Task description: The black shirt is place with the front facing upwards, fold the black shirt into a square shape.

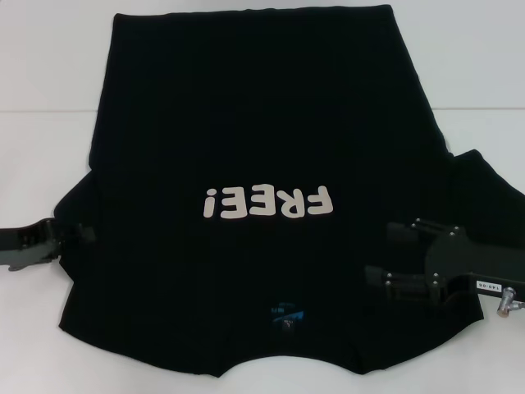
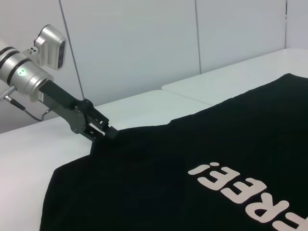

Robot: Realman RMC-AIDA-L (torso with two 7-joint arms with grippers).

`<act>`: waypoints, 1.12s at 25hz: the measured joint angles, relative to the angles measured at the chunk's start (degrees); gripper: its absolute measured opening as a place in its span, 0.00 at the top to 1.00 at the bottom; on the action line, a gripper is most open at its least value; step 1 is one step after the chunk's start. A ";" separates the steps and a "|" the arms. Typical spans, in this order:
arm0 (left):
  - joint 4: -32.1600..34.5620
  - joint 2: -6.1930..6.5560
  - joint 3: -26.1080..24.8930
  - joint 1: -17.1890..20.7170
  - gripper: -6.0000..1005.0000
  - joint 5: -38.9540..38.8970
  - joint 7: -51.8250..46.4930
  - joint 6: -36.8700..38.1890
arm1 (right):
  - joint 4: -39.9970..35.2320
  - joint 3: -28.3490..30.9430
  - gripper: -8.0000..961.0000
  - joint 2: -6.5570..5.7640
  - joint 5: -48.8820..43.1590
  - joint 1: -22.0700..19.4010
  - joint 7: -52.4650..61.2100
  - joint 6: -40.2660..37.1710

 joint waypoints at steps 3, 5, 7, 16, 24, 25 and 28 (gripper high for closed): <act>0.08 -0.01 0.03 -0.06 0.42 -0.01 0.00 -0.11 | 0.00 0.00 0.05 0.05 0.00 -0.01 0.00 -0.02; 0.12 -0.01 0.06 -0.20 0.51 0.15 -0.07 -0.14 | 0.00 0.00 0.05 0.04 0.00 -0.05 0.00 -0.03; 0.17 0.00 0.06 -0.35 0.60 0.22 -0.23 -0.19 | 0.00 0.00 0.05 0.04 0.00 -0.05 0.00 -0.03; 0.25 0.20 -0.30 -0.40 0.94 0.25 -1.41 -0.28 | 0.00 0.00 0.05 -0.01 0.00 0.00 0.00 -0.16; 1.68 0.39 -2.39 1.33 0.99 -0.20 -1.49 -0.28 | 0.00 0.24 0.05 -0.06 0.06 0.00 0.00 -0.16; 2.07 0.39 -2.90 1.71 0.99 -0.19 -1.49 -0.26 | 0.00 0.26 0.05 -0.05 0.11 0.00 0.00 -0.16; 2.96 0.43 -4.59 2.73 0.99 -0.03 -1.40 -0.25 | 0.00 0.35 0.05 -0.05 0.16 0.00 0.00 -0.16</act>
